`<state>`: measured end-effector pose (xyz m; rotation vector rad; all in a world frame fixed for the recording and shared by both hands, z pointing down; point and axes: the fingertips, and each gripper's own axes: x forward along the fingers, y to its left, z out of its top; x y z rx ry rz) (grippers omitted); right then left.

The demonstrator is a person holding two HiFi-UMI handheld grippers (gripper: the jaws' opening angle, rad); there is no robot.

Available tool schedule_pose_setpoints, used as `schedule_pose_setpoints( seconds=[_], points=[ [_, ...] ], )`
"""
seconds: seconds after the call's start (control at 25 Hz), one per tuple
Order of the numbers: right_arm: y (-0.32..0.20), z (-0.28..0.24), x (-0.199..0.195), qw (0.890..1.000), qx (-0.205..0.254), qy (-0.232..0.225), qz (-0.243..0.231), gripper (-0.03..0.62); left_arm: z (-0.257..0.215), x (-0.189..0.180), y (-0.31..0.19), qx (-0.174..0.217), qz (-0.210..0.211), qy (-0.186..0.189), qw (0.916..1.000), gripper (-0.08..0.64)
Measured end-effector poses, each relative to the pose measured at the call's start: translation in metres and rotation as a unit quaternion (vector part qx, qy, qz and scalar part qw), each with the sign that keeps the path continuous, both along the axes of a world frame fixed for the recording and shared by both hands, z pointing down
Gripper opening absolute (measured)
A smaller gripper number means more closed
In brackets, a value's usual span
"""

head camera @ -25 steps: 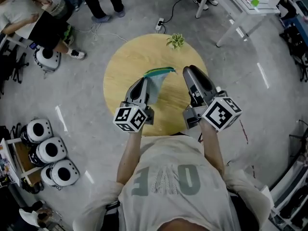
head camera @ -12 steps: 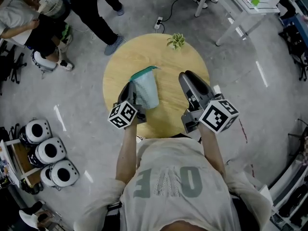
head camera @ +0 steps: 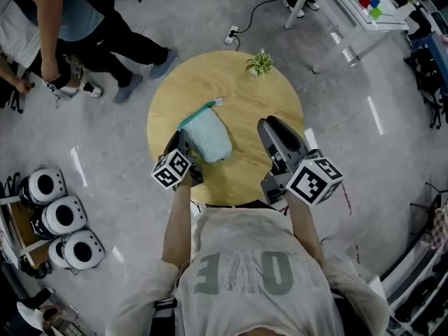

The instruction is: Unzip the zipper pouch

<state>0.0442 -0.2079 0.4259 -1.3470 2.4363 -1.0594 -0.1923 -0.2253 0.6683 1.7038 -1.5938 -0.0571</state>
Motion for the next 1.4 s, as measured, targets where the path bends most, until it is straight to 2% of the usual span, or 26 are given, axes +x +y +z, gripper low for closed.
schedule_pose_setpoints(
  seconds=[0.08, 0.28, 0.48, 0.64, 0.8, 0.88, 0.96, 1.16, 1.24, 1.4],
  points=[
    [0.001, 0.001, -0.003, 1.000, -0.001, 0.002, -0.003, 0.132, 0.004, -0.002, 0.002, -0.007, -0.002, -0.002, 1.0000, 0.034],
    [0.002, 0.000, -0.009, 1.000, 0.002, 0.004, -0.010, 0.132, 0.002, -0.003, -0.001, -0.010, -0.010, 0.008, 0.9999, 0.147],
    [0.001, -0.007, -0.014, 1.000, 0.018, 0.005, -0.022, 0.132, -0.011, -0.013, -0.007, -0.004, -0.026, -0.007, 0.9996, 0.183],
    [-0.004, -0.016, -0.019, 0.999, 0.037, 0.016, -0.027, 0.132, -0.049, -0.023, -0.026, 0.038, -0.032, -0.022, 0.9985, 0.183],
    [-0.015, -0.035, -0.027, 0.995, 0.079, 0.046, -0.034, 0.132, -0.126, -0.030, -0.051, 0.122, -0.026, -0.061, 0.9903, 0.183],
    [-0.021, -0.047, -0.032, 0.991, 0.106, 0.069, -0.036, 0.132, -0.177, -0.030, -0.059, 0.175, -0.020, -0.090, 0.9802, 0.183],
    [-0.028, -0.059, -0.038, 0.986, 0.135, 0.087, -0.040, 0.132, -0.234, -0.028, -0.060, 0.232, -0.015, -0.129, 0.9641, 0.183],
    [-0.030, -0.088, -0.058, 0.972, 0.198, 0.118, -0.044, 0.101, -0.354, -0.011, -0.023, 0.352, -0.006, -0.218, 0.9103, 0.167],
    [-0.026, -0.097, -0.066, 0.967, 0.216, 0.124, -0.048, 0.089, -0.383, -0.001, -0.003, 0.381, -0.006, -0.239, 0.8932, 0.155],
    [-0.016, -0.110, -0.076, 0.955, 0.253, 0.148, -0.048, 0.075, -0.410, 0.021, 0.034, 0.405, -0.003, -0.290, 0.8670, 0.081]
  ],
)
